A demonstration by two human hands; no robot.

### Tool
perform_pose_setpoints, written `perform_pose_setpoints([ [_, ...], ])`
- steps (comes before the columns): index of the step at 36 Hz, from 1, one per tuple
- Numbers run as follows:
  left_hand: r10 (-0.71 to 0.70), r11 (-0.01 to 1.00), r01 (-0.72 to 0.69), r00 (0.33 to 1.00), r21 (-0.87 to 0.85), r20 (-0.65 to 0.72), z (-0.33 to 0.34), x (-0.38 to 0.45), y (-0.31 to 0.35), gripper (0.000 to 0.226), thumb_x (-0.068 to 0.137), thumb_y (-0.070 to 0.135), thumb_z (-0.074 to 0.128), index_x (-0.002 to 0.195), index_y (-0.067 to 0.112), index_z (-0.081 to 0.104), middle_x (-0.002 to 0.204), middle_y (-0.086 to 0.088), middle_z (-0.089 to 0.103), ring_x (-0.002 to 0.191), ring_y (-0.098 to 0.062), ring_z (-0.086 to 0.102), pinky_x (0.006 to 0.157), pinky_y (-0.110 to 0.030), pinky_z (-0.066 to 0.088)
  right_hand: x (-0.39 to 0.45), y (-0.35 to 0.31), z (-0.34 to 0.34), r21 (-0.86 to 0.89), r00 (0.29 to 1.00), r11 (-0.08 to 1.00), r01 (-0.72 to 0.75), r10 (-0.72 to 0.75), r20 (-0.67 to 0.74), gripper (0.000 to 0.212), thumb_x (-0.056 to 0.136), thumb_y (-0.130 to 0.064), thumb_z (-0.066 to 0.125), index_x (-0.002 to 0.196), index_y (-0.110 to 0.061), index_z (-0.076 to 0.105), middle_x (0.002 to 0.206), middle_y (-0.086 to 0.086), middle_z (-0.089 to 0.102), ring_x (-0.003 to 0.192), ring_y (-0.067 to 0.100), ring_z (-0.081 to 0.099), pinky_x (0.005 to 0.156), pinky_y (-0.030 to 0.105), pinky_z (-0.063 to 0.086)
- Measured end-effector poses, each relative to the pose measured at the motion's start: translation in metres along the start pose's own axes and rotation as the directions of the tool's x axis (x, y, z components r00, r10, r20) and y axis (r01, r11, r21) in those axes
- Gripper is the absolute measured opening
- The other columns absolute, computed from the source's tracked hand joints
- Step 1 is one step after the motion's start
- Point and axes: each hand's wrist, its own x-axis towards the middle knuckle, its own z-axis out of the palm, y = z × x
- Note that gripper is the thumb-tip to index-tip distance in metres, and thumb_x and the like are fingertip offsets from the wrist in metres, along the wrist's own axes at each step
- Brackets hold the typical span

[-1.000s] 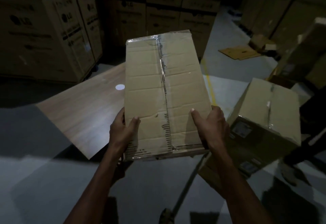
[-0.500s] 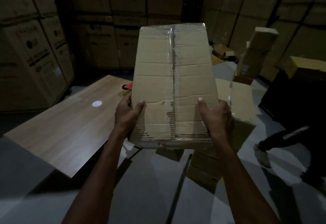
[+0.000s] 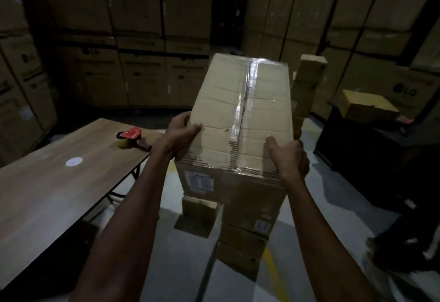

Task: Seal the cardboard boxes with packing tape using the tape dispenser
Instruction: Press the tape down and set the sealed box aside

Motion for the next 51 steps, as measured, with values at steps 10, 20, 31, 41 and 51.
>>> perform_pose_setpoints([
  [10, -0.151, 0.988, 0.149, 0.983, 0.026, 0.104, 0.114, 0.093, 0.018, 0.045, 0.102, 0.01, 0.058, 0.144, -0.001, 0.045, 0.138, -0.022, 0.057, 0.123, -0.035, 0.059, 0.105, -0.052, 0.05, 0.142, 0.033, -0.014, -0.104, 1.0, 0.995, 0.009, -0.006, 0.026, 0.059, 0.088, -0.055, 0.067, 0.116, -0.004, 0.067, 0.116, 0.019, 0.071, 0.107, 0.04, 0.068, 0.08, 0.036, 0.046],
  [20, -0.253, 0.953, 0.231, 0.962, 0.194, 0.101, 0.179, 0.131, -0.006, 0.037, 0.105, 0.023, 0.054, 0.136, 0.002, 0.056, 0.129, -0.021, 0.063, 0.116, -0.037, 0.062, 0.1, -0.052, 0.052, 0.222, 0.085, 0.003, -0.084, 0.957, 0.993, -0.086, 0.106, 0.268, 0.055, 0.089, -0.049, 0.073, 0.125, -0.007, 0.065, 0.119, 0.016, 0.069, 0.099, 0.035, 0.064, 0.08, 0.037, 0.051],
  [31, -0.267, 0.947, 0.254, 0.963, -0.196, -0.042, 0.194, 0.095, -0.024, 0.059, 0.097, 0.057, 0.058, 0.14, 0.017, 0.058, 0.138, -0.008, 0.062, 0.116, -0.025, 0.062, 0.1, -0.052, 0.053, 0.184, 0.139, -0.004, 0.332, 0.962, 0.933, -0.138, 0.047, 0.268, 0.065, 0.094, -0.051, 0.073, 0.147, -0.017, 0.053, 0.136, 0.008, 0.065, 0.123, 0.031, 0.061, 0.096, 0.044, 0.056],
  [41, -0.18, 0.972, 0.151, 0.971, -0.182, -0.156, 0.195, 0.124, -0.018, 0.064, 0.088, 0.01, 0.074, 0.143, 0.023, 0.044, 0.127, -0.02, 0.06, 0.105, -0.033, 0.066, 0.088, -0.052, 0.059, 0.184, 0.099, 0.009, 0.463, 0.999, 0.886, -0.036, 0.036, 0.008, 0.039, 0.098, -0.019, 0.066, 0.135, -0.008, 0.065, 0.127, 0.014, 0.071, 0.112, 0.033, 0.067, 0.095, 0.045, 0.06],
  [51, -0.161, 0.972, 0.143, 0.984, -0.188, -0.082, 0.21, 0.168, -0.032, 0.053, 0.089, 0.013, 0.073, 0.135, 0.021, 0.048, 0.119, -0.01, 0.062, 0.101, -0.025, 0.067, 0.092, -0.049, 0.058, 0.206, 0.078, 0.027, 0.14, 0.99, 0.981, -0.134, 0.14, -0.034, 0.047, 0.103, -0.027, 0.058, 0.147, -0.01, 0.05, 0.145, 0.019, 0.055, 0.125, 0.041, 0.056, 0.099, 0.045, 0.048],
])
